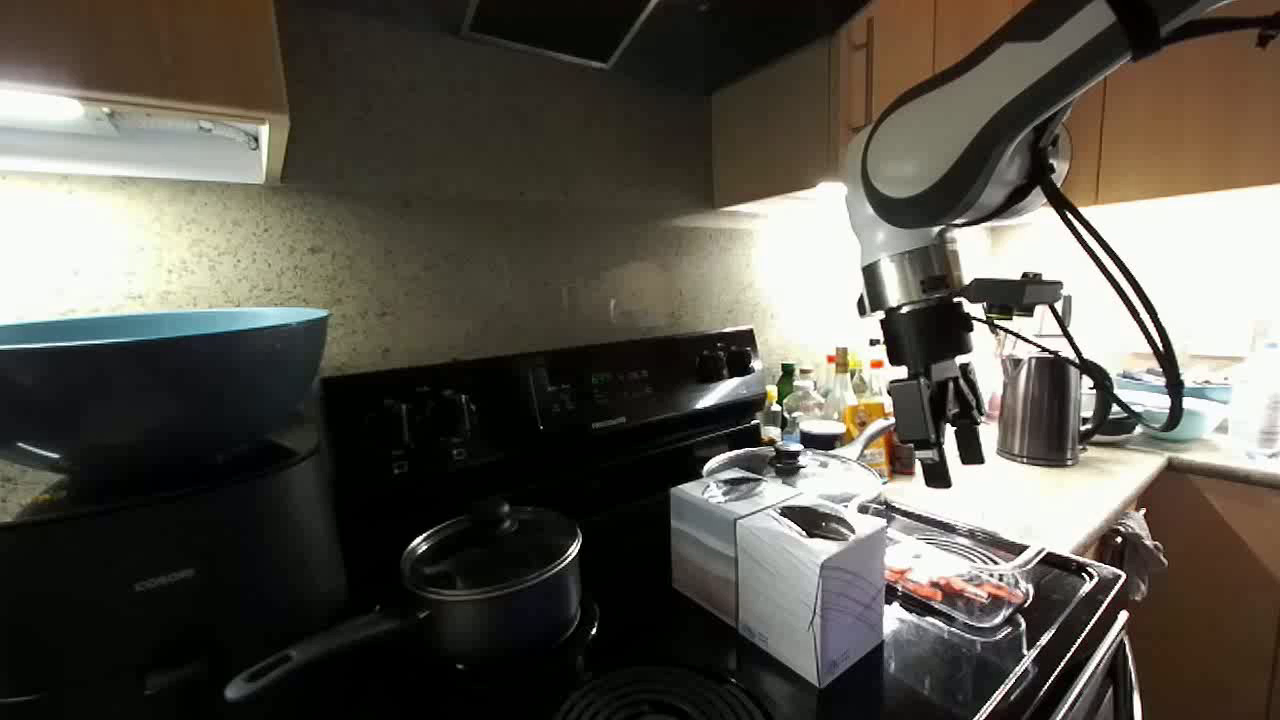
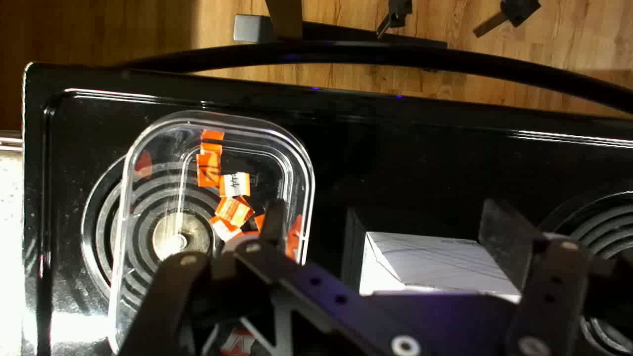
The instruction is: Pour the contents of the bowl into the box
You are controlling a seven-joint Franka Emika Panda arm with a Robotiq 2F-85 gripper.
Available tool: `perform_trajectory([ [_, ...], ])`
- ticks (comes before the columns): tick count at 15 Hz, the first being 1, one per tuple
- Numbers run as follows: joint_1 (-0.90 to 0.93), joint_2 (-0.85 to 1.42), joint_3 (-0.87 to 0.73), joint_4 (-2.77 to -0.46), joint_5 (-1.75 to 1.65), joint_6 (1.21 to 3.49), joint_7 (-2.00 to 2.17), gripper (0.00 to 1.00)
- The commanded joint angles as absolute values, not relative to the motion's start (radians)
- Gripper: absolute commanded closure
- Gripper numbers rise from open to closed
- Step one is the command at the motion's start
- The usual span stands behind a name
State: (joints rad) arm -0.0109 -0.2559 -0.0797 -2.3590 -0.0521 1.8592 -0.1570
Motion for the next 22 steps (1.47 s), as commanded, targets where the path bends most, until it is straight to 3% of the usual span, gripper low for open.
perform_trajectory([
  [1, -0.019, -0.256, -0.072, -2.358, -0.050, 1.858, -0.158, 0.00],
  [22, -0.154, -0.041, -0.221, -2.133, -0.103, 1.767, -0.327, 0.00],
])
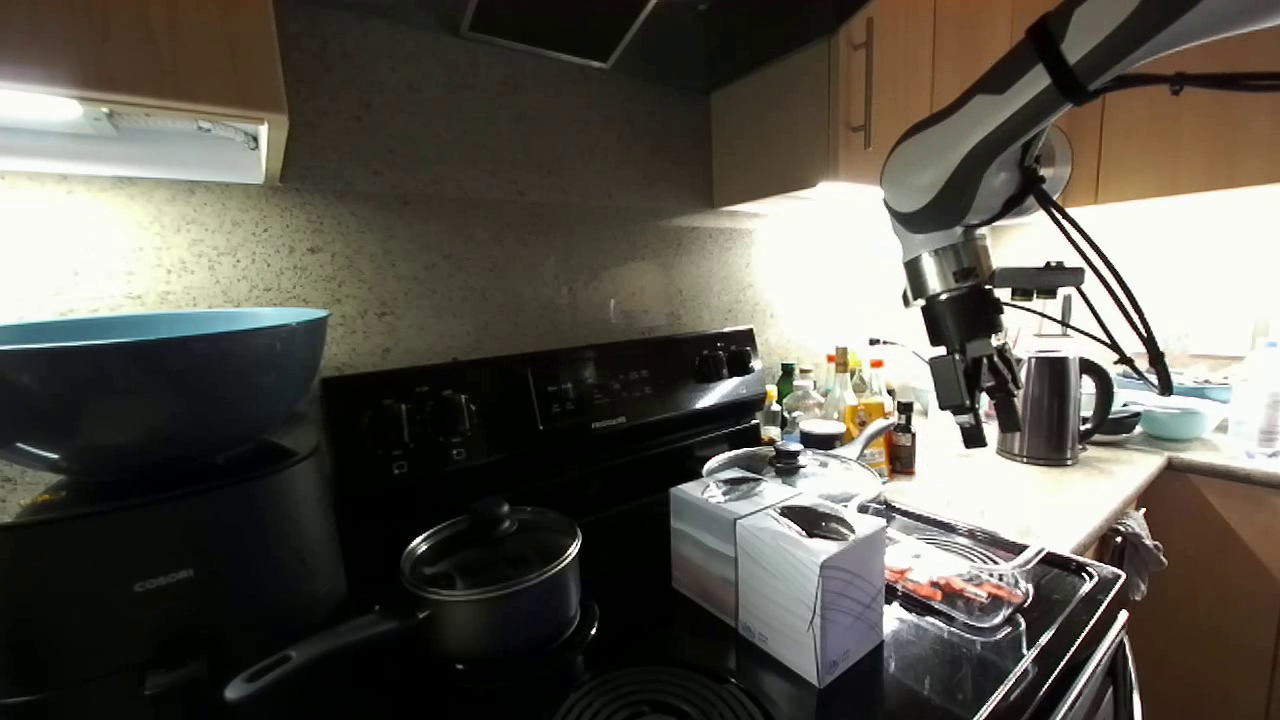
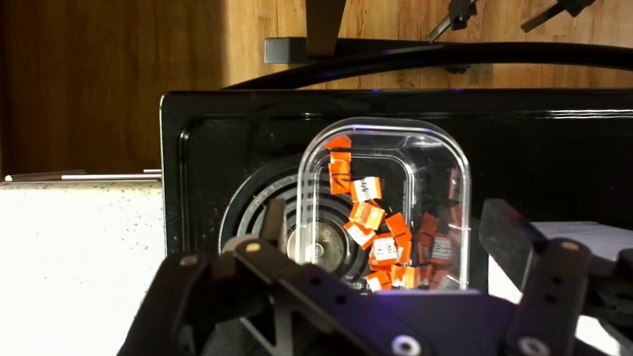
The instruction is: Pour the contents of the bowl into the box
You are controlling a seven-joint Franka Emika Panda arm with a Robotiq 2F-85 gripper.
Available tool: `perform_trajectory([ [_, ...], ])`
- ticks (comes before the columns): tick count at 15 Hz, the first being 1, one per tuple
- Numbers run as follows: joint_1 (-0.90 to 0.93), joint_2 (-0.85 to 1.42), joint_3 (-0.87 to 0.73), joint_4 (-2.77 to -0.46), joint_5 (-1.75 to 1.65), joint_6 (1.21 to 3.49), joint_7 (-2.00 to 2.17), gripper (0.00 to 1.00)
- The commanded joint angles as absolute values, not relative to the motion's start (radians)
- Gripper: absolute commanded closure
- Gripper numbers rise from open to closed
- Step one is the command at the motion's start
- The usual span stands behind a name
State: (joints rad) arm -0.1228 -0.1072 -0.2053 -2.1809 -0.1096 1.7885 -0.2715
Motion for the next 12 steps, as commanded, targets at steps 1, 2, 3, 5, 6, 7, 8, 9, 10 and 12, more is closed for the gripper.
perform_trajectory([
  [1, -0.163, -0.019, -0.227, -2.120, -0.100, 1.760, -0.336, 0.00],
  [2, -0.169, -0.001, -0.230, -2.110, -0.097, 1.759, -0.347, 0.00],
  [3, -0.172, 0.019, -0.230, -2.101, -0.096, 1.757, -0.356, 0.00],
  [5, -0.176, 0.062, -0.223, -2.083, -0.097, 1.754, -0.361, 0.00],
  [6, -0.177, 0.085, -0.219, -2.074, -0.102, 1.754, -0.360, 0.00],
  [7, -0.177, 0.104, -0.215, -2.066, -0.101, 1.752, -0.360, 0.00],
  [8, -0.178, 0.123, -0.210, -2.058, -0.103, 1.758, -0.362, 0.00],
  [9, -0.179, 0.139, -0.206, -2.049, -0.104, 1.758, -0.363, 0.00],
  [10, -0.181, 0.156, -0.202, -2.038, -0.105, 1.755, -0.358, 0.00],
  [12, -0.184, 0.172, -0.197, -2.027, -0.105, 1.750, -0.356, 0.00],
])
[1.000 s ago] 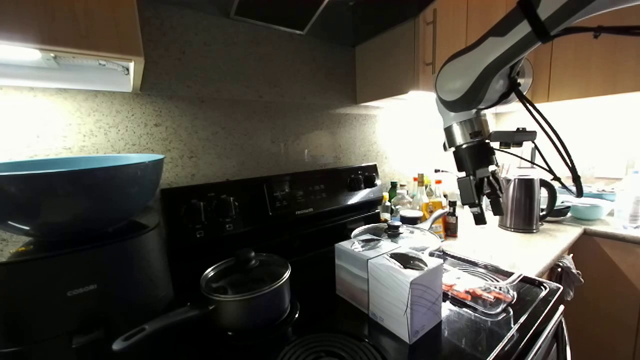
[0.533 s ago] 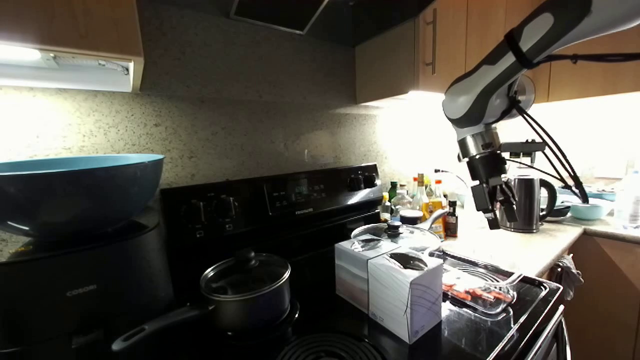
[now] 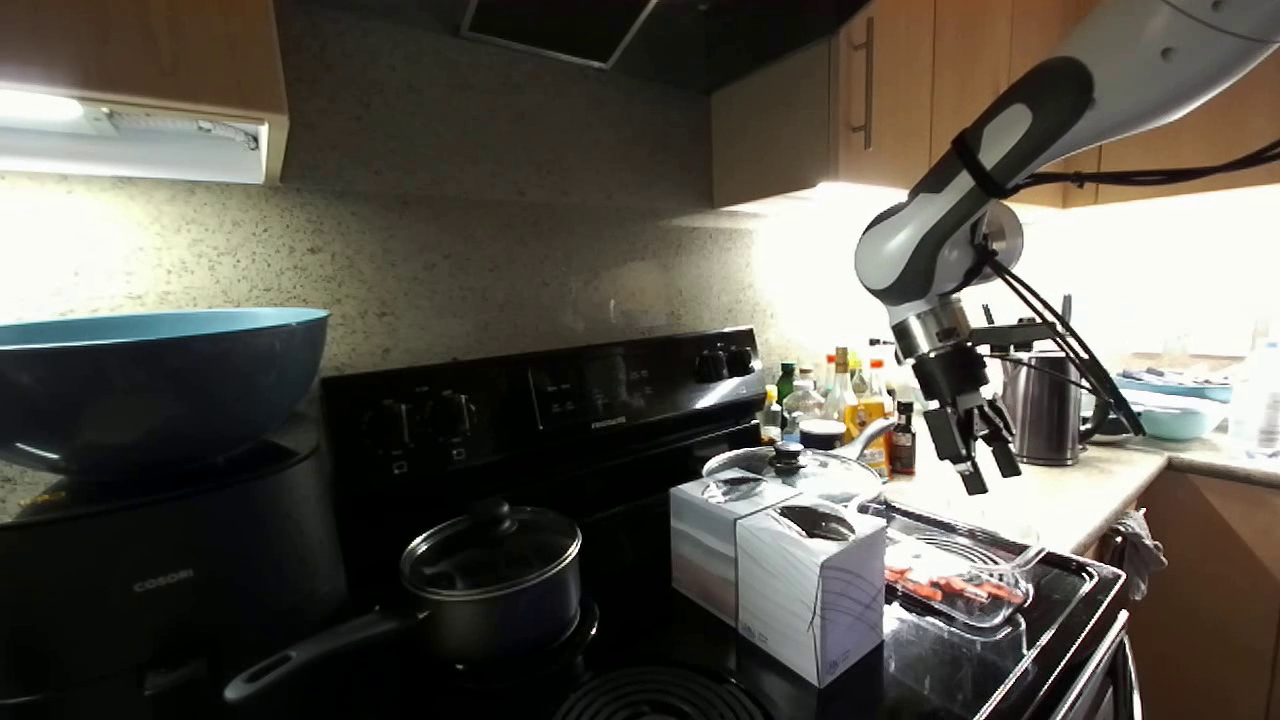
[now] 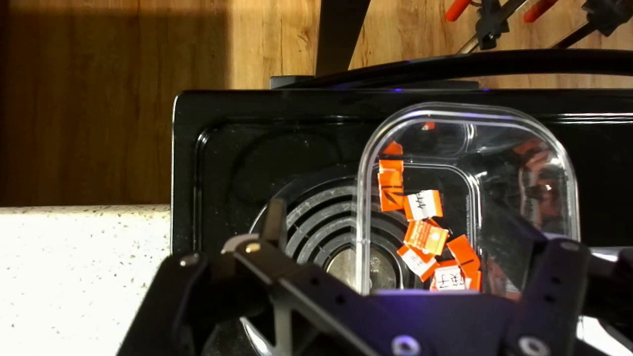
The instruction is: Pour the contents of the bowl into the box
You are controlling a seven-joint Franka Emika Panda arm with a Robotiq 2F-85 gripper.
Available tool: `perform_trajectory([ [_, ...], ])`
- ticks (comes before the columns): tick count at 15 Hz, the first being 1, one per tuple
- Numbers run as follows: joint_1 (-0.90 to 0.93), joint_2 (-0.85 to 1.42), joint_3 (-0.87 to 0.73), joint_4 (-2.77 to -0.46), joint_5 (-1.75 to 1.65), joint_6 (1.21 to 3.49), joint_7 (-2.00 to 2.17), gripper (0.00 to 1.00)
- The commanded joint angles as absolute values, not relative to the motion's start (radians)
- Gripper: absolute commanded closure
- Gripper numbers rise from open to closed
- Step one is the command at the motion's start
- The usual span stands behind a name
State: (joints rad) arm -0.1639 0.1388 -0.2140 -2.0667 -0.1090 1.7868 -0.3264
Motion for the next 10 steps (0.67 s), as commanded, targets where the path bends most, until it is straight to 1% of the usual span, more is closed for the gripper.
perform_trajectory([
  [1, -0.186, 0.178, -0.196, -2.021, -0.105, 1.748, -0.354, 0.00],
  [3, -0.182, 0.171, -0.193, -2.041, -0.112, 1.778, -0.324, 0.00],
  [9, -0.184, 0.206, -0.189, -2.020, -0.119, 1.770, -0.331, 0.00],
  [10, -0.184, 0.210, -0.188, -2.019, -0.119, 1.769, -0.330, 0.12],
])
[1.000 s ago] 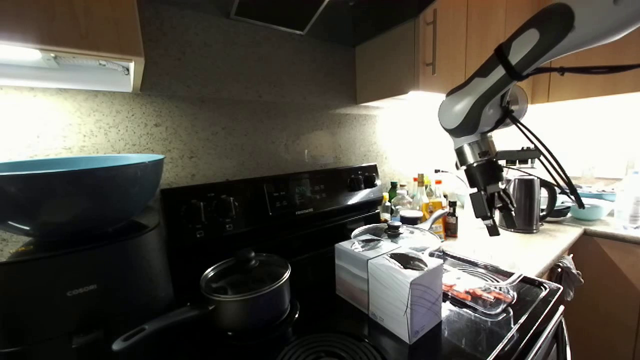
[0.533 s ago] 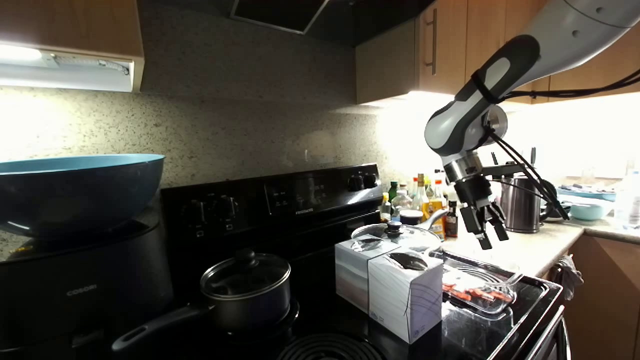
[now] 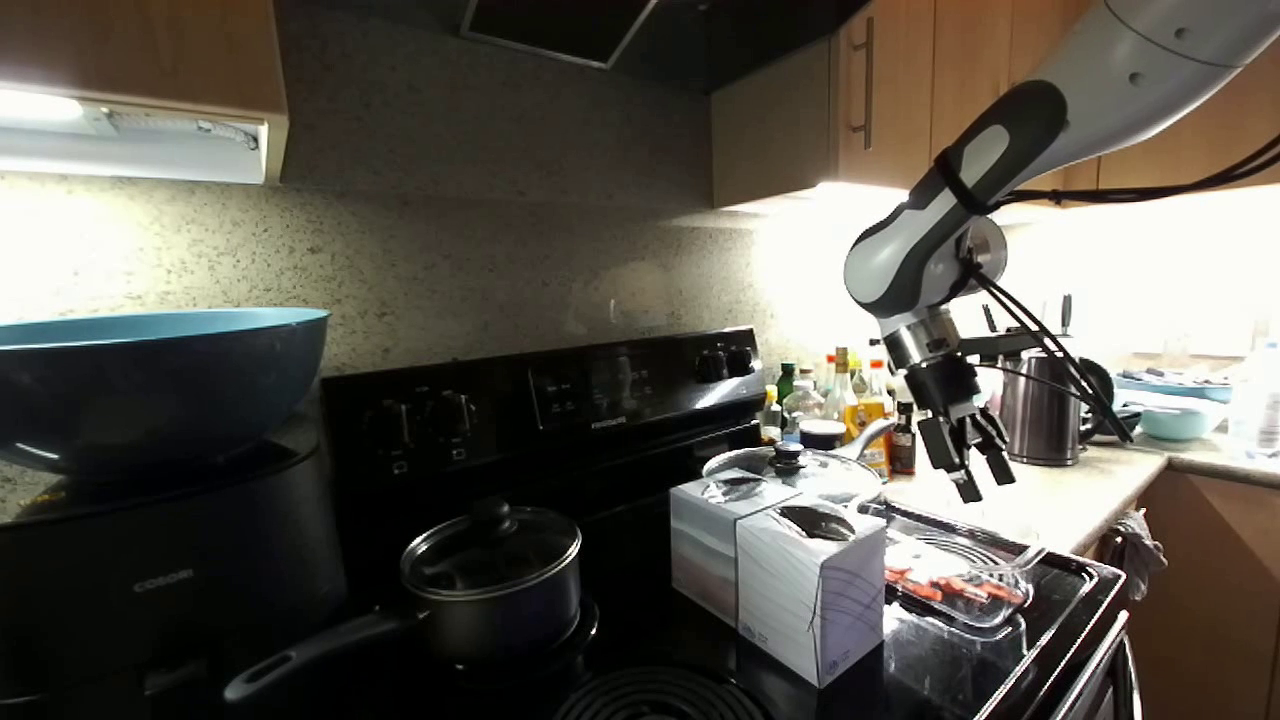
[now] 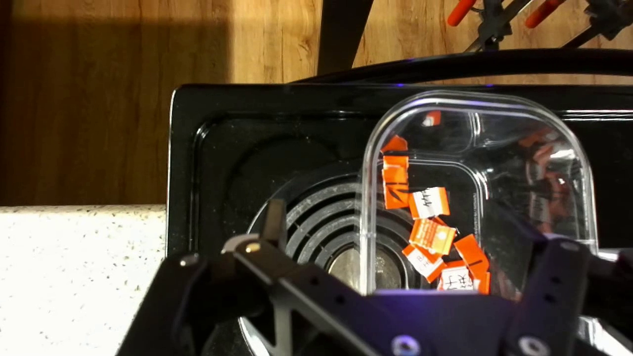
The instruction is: Pour the contents of the bowl into the box
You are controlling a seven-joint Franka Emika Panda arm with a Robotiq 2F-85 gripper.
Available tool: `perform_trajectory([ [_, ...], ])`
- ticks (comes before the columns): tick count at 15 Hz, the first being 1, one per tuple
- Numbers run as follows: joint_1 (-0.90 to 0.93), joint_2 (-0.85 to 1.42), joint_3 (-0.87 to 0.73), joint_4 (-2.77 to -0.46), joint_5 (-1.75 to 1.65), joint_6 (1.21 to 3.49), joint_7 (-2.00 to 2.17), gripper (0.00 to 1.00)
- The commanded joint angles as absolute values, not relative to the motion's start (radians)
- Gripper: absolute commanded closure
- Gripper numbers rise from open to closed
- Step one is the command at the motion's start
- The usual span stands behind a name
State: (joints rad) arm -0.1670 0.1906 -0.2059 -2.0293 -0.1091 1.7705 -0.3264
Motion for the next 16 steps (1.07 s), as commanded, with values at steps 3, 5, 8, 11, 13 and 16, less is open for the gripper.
perform_trajectory([
  [3, -0.188, 0.220, -0.185, -2.013, -0.111, 1.765, -0.338, 0.40],
  [5, -0.190, 0.222, -0.183, -2.012, -0.105, 1.763, -0.347, 0.53],
  [8, -0.191, 0.217, -0.180, -2.015, -0.099, 1.764, -0.358, 0.72],
  [11, -0.194, 0.211, -0.177, -2.018, -0.087, 1.766, -0.366, 0.92],
  [13, -0.195, 0.210, -0.177, -2.020, -0.083, 1.768, -0.364, 1.00],
  [16, -0.193, 0.207, -0.180, -2.022, -0.090, 1.764, -0.338, 0.68],
])
